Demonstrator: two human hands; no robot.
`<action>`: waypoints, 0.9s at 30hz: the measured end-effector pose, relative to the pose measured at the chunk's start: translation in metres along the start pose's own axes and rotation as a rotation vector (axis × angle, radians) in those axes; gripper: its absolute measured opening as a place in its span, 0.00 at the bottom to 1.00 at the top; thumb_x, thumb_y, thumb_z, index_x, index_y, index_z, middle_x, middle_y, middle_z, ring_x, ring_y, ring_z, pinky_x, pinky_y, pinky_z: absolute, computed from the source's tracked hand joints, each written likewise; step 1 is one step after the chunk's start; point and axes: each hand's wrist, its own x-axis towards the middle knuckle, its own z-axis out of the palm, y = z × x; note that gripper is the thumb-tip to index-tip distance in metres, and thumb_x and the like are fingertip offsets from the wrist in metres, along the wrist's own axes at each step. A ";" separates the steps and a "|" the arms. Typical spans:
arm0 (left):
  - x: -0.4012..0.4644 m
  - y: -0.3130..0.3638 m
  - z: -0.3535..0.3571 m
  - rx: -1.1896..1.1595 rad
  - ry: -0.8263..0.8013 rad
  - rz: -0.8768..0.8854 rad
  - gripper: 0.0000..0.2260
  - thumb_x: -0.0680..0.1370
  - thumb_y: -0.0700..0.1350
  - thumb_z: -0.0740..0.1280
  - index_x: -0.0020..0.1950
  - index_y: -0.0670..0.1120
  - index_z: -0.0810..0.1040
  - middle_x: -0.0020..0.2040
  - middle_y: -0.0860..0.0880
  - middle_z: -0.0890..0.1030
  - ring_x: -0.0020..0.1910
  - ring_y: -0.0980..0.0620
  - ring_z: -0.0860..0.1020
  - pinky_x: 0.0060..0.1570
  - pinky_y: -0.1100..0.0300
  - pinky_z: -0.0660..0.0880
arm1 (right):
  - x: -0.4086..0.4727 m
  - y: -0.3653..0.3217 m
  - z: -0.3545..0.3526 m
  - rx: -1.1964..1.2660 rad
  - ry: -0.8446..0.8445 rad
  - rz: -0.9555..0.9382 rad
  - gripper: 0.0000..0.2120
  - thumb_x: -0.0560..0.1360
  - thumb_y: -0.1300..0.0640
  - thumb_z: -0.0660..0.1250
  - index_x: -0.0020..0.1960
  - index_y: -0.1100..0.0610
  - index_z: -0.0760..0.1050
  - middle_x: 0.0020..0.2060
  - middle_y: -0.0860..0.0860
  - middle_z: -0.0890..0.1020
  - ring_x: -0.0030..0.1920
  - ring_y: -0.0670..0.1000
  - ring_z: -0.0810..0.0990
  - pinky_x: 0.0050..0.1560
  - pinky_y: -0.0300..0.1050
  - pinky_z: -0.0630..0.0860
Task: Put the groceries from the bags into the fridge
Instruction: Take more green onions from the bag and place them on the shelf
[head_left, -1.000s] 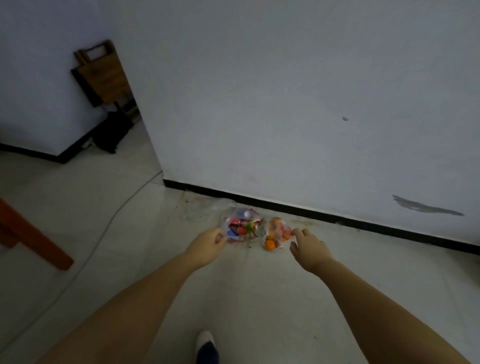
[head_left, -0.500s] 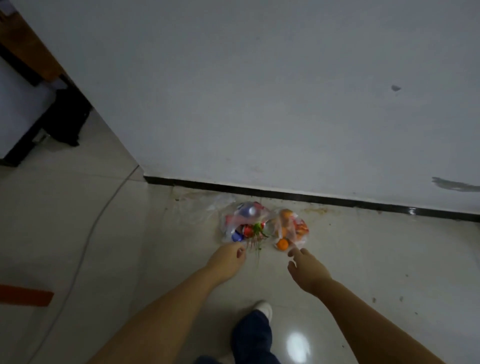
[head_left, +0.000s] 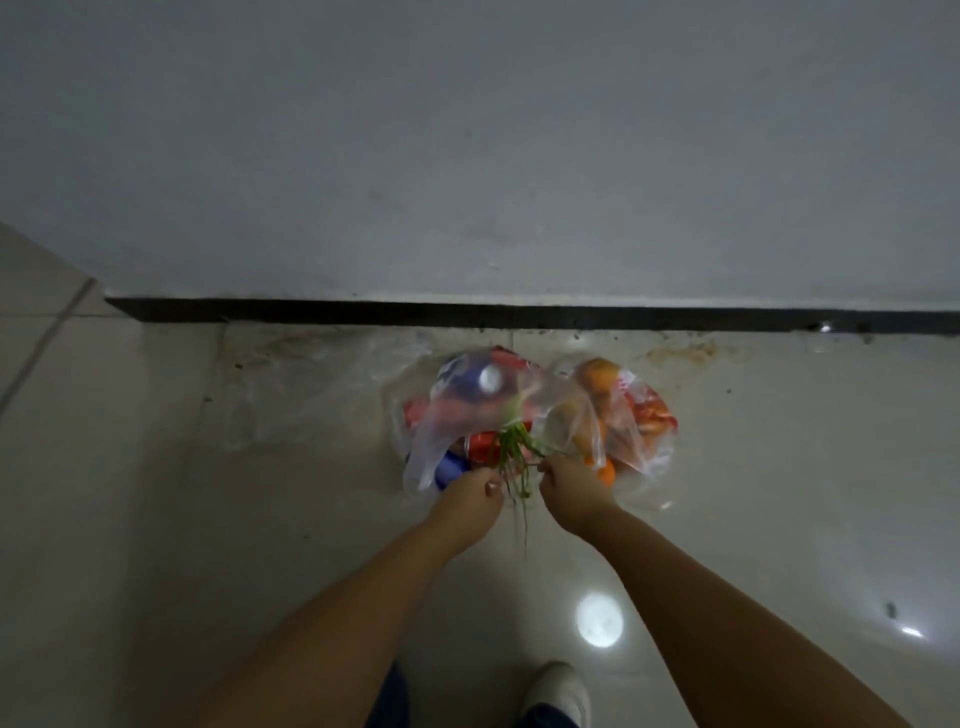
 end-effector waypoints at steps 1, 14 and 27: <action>0.032 -0.010 0.005 -0.047 0.010 -0.030 0.11 0.79 0.41 0.60 0.56 0.37 0.76 0.44 0.41 0.77 0.41 0.46 0.74 0.40 0.56 0.72 | 0.025 0.006 0.012 0.024 0.024 0.014 0.13 0.80 0.61 0.55 0.60 0.61 0.74 0.55 0.59 0.79 0.56 0.57 0.78 0.51 0.43 0.71; 0.227 0.018 -0.047 -0.558 -0.014 0.052 0.14 0.80 0.44 0.60 0.64 0.40 0.74 0.59 0.44 0.79 0.55 0.48 0.79 0.49 0.59 0.77 | 0.225 0.049 0.014 0.383 0.448 0.150 0.08 0.74 0.46 0.57 0.44 0.42 0.75 0.45 0.50 0.81 0.43 0.50 0.80 0.46 0.51 0.79; 0.249 -0.007 0.040 0.189 0.056 0.113 0.16 0.79 0.50 0.59 0.62 0.43 0.73 0.54 0.45 0.78 0.53 0.45 0.78 0.51 0.54 0.74 | 0.240 0.032 0.056 0.426 0.195 0.343 0.28 0.76 0.41 0.62 0.66 0.60 0.72 0.62 0.59 0.76 0.63 0.60 0.74 0.65 0.53 0.70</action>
